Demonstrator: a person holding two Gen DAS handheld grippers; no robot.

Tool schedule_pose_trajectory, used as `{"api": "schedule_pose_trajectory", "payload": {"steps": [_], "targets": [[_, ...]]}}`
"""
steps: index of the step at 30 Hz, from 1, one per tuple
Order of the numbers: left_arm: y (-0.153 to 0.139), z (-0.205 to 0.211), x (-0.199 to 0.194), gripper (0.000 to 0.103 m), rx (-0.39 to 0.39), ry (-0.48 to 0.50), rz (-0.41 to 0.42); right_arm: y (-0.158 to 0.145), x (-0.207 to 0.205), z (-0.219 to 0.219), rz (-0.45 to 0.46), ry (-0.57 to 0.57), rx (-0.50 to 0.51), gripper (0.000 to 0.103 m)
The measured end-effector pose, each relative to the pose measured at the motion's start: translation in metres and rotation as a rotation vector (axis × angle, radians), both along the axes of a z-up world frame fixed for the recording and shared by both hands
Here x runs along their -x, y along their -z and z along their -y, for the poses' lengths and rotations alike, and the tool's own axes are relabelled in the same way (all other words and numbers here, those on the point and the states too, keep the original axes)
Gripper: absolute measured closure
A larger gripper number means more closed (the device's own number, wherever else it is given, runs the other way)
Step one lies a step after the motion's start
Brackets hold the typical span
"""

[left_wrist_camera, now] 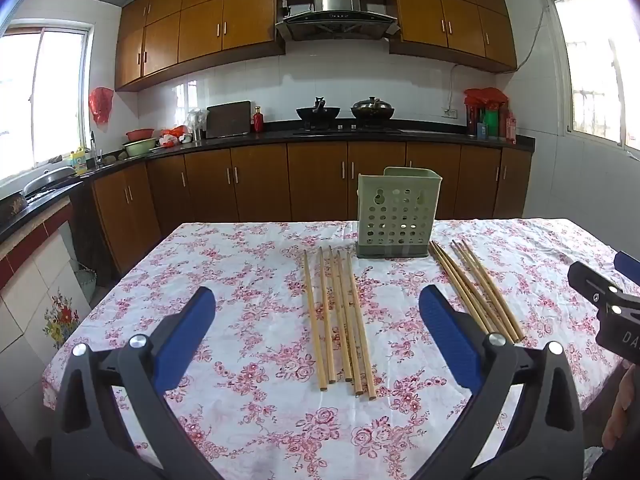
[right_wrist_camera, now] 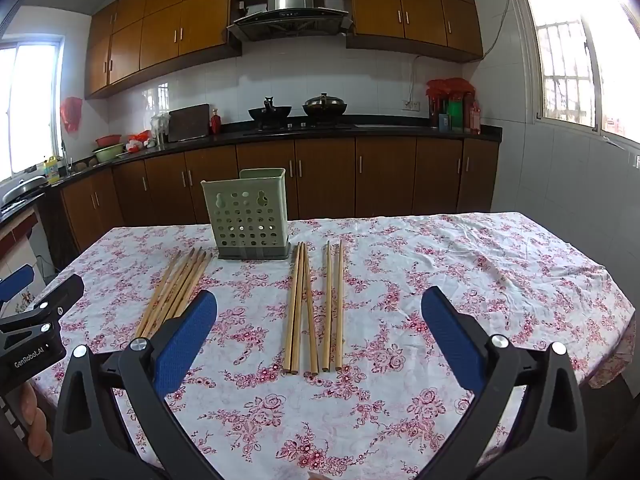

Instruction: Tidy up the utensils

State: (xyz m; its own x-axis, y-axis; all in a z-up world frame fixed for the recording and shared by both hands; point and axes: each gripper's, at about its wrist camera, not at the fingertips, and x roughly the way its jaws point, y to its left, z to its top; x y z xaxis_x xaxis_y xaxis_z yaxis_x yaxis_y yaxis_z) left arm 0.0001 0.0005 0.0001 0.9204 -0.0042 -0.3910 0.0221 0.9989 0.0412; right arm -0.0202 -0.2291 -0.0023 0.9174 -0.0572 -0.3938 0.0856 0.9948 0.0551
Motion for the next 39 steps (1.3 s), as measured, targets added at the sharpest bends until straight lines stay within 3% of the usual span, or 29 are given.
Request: {"api": "schedule_pose_trajectory", "payload": {"steps": [39], "targets": [[0.0030,0.0011,0.0012,0.004,-0.003,-0.006,-0.005,-0.0027,0.0013,0.0002,0.002,0.000,-0.001,0.002]]}}
